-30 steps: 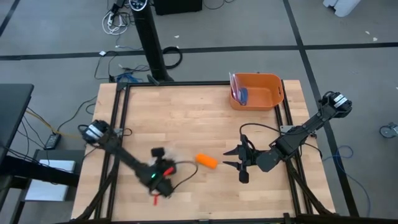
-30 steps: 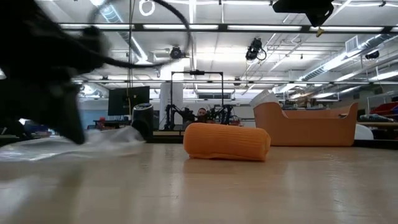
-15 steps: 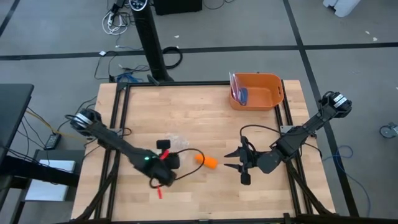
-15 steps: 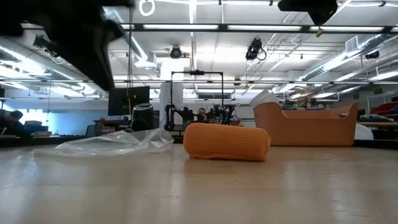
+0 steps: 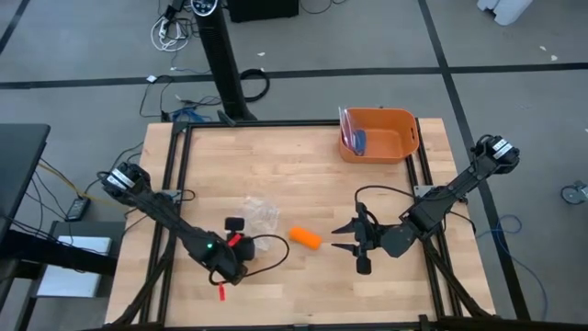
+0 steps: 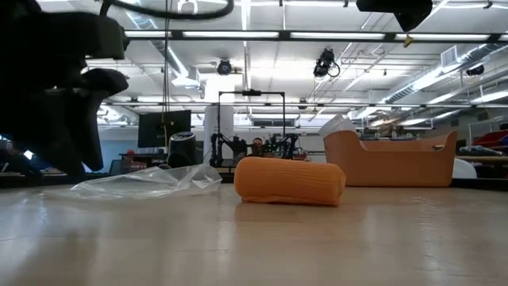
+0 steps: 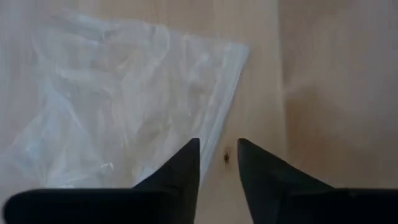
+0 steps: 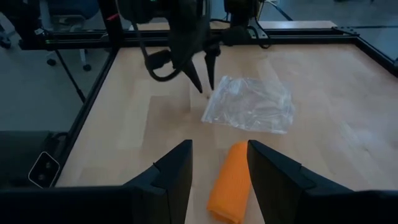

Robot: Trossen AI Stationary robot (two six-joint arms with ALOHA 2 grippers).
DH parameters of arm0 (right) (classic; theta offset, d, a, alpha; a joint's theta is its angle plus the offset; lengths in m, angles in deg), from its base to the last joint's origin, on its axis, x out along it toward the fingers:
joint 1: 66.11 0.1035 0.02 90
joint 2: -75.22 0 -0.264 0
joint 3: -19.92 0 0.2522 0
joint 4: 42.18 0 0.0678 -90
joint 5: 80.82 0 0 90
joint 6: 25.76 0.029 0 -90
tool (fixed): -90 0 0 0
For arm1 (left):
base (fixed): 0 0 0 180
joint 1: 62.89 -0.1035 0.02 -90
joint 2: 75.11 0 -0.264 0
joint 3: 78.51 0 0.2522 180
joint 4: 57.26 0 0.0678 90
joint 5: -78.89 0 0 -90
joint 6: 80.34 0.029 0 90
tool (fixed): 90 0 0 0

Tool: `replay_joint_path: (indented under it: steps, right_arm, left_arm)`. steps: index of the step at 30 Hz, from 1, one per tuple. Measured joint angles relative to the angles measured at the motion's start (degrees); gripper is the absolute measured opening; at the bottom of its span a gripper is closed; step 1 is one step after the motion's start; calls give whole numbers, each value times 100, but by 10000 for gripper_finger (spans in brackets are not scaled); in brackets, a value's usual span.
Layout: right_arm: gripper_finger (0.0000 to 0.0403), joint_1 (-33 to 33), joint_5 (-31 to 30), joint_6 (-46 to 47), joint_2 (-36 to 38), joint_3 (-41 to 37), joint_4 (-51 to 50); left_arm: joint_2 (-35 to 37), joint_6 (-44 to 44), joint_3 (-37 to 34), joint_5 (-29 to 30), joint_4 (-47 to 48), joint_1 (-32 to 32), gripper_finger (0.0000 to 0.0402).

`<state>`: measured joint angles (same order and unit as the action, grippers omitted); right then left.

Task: Roll bandage
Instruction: Prepare the transparent zip bag

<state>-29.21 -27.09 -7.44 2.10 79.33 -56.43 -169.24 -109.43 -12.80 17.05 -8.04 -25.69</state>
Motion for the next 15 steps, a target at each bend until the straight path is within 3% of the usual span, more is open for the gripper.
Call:
replay_joint_path:
  steps: [6, 15]
  right_arm:
    - [154, 0, 0, 2, 0, 0, 0]
    - [153, 0, 0, 2, 0, 0, 0]
  left_arm:
    - [-2, 43, -214, 81, 53, -25, 144]
    - [0, 16, -569, 60, -149, -245, 131]
